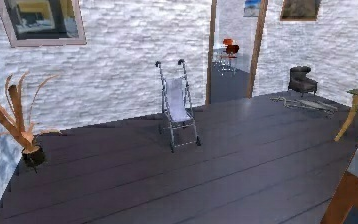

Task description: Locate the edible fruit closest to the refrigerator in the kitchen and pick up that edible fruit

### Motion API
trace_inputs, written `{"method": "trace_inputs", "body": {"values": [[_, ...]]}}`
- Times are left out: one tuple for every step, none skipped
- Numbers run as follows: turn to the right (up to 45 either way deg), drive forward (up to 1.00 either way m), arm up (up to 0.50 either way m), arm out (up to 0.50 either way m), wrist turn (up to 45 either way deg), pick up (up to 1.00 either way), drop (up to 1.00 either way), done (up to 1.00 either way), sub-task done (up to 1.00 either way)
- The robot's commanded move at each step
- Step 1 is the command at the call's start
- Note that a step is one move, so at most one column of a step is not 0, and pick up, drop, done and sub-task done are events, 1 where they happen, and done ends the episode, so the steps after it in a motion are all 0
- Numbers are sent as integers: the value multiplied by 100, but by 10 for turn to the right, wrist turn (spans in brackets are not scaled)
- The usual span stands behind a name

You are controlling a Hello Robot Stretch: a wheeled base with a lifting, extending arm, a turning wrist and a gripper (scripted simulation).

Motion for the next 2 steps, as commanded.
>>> {"method": "trace_inputs", "body": {"values": [[90,0,0,0,0,0,0,0,0],[0,100,0,0,0,0,0,0,0]]}}
